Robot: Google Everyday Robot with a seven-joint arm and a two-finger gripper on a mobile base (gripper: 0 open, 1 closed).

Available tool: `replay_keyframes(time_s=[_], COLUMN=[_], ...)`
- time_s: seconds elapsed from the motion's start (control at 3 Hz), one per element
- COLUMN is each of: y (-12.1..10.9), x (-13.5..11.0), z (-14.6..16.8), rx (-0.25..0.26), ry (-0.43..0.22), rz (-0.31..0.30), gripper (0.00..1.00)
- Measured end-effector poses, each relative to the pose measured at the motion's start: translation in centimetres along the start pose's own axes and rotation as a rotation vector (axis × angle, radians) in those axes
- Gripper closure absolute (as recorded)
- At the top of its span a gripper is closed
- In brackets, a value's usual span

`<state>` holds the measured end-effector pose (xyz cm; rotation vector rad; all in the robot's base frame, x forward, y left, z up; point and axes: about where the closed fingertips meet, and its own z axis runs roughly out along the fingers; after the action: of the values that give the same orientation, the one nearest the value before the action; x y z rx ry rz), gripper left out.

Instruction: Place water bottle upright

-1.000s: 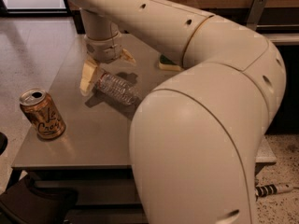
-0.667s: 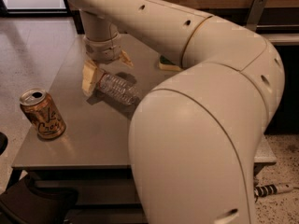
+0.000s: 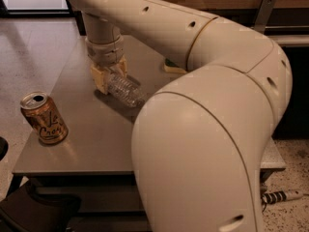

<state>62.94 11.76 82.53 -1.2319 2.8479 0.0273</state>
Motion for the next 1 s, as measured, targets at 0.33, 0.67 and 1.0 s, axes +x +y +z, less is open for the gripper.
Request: replay_keyframes(time_s=[0.33, 0.67, 1.0], y=[0.0, 0.0, -1.1], x=[-0.3, -0.3, -1.1], z=[0.2, 0.2, -1.7], rx=[0.0, 0.0, 0.01], ry=[-0.007, -0.008, -0.087], rz=[-0.001, -0.001, -0.04], gripper=[1.0, 1.0, 1.0])
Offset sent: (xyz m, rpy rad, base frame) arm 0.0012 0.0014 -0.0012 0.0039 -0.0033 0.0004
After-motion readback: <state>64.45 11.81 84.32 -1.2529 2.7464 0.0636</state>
